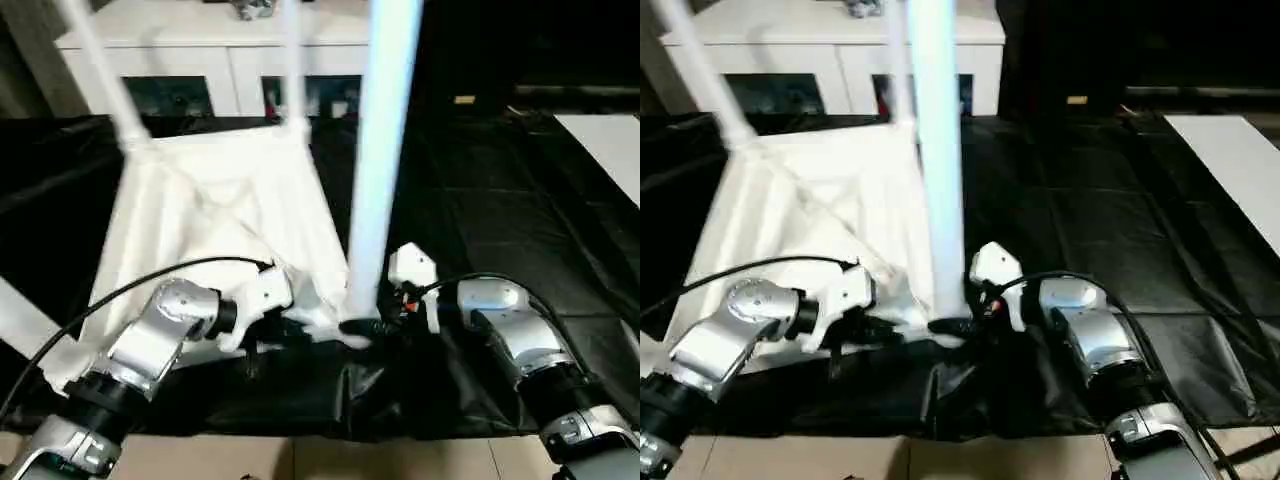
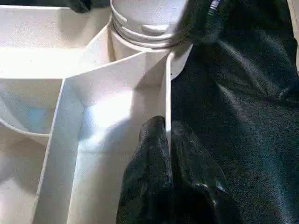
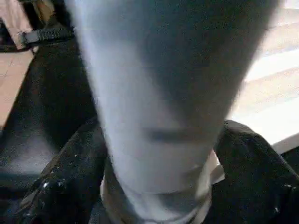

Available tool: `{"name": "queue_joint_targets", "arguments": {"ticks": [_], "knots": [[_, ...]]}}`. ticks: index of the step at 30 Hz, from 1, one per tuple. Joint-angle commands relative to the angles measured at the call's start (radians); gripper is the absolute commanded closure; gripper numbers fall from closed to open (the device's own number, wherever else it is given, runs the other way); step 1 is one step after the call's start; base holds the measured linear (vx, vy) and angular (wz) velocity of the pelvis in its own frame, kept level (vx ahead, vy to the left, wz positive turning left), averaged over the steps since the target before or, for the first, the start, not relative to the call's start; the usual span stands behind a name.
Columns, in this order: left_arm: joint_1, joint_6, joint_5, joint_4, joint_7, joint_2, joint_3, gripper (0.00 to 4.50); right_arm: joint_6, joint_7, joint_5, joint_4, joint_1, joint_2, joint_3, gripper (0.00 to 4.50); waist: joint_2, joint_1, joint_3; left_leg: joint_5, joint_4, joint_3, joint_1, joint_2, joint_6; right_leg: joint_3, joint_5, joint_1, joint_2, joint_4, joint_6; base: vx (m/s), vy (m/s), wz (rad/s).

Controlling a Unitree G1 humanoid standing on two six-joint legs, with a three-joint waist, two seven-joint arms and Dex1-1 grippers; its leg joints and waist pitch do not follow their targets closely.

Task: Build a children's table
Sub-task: Rotate leg to tighten

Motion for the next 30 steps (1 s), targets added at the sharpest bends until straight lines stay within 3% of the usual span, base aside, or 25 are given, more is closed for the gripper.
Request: {"name": "queue_joint_targets", "arguments": {"ticks": [1,7,15,23,25,27,29,30], "knots": [[-0.001,0.004,-0.019,-0.034,-0.025,0.004,-0.009,4.50,0.001,0.030,-0.012,-0.011,-0.016,-0.013,0.019,0.85,-0.004,-0.005,-0.058,-0.264,-0.080,-0.013,0.013,0.048,0.045,0.041,-0.243,0.049,-0.048,-0.063,-0.236,0.000,0.000,0.00],[0.005,0.008,-0.012,-0.039,-0.026,0.010,-0.002,4.50,-0.016,0.059,-0.029,0.009,-0.020,-0.034,0.037,1.18,-0.004,-0.002,-0.063,-0.192,-0.073,-0.012,0.010,0.048,0.070,0.039,-0.159,0.052,-0.047,-0.054,-0.255,0.000,0.000,0.00],[0.005,0.009,-0.010,-0.034,-0.029,0.022,0.001,4.50,-0.017,0.060,-0.027,0.041,-0.044,-0.032,0.027,1.76,-0.004,0.000,-0.062,-0.201,-0.071,-0.012,0.011,0.047,0.072,0.038,-0.171,0.052,-0.047,-0.054,-0.260,0.000,0.000,0.00],[0.005,0.015,-0.009,-0.034,-0.028,0.022,0.004,4.50,0.004,0.063,-0.013,0.046,-0.042,-0.022,0.021,1.83,-0.002,0.000,-0.064,-0.188,-0.069,-0.012,0.010,0.047,0.075,0.037,-0.145,0.054,-0.046,-0.051,-0.267,0.000,0.000,0.00],[0.005,0.033,-0.007,-0.026,-0.003,0.007,0.011,4.50,0.014,-0.008,-0.020,0.069,-0.040,0.005,0.003,1.84,-0.001,0.001,-0.064,-0.184,-0.069,-0.012,0.010,0.047,0.075,0.037,-0.142,0.053,-0.046,-0.050,-0.269,0.000,0.000,0.00],[0.003,0.038,-0.005,-0.022,0.009,0.002,0.013,4.50,0.019,-0.032,-0.025,0.076,-0.041,0.012,-0.001,1.84,0.000,-0.001,-0.062,-0.210,-0.072,-0.012,0.011,0.046,0.065,0.036,-0.179,0.053,-0.047,-0.054,-0.263,0.000,0.000,0.00],[-0.018,0.066,0.023,0.024,0.111,-0.051,0.026,4.50,0.061,-0.212,-0.052,0.116,-0.042,0.071,-0.035,1.84,-0.002,-0.007,-0.056,-0.249,-0.076,-0.013,0.012,0.044,0.044,0.037,-0.237,0.050,-0.046,-0.060,-0.252,0.000,0.000,0.00],[-0.035,0.080,0.038,0.056,0.179,-0.088,0.037,4.50,0.097,-0.298,-0.055,0.120,-0.035,0.105,-0.054,1.84,-0.002,-0.012,-0.051,-0.295,-0.080,-0.016,0.015,0.042,0.021,0.036,-0.324,0.050,-0.047,-0.069,-0.226,0.000,0.000,0.00]]}}
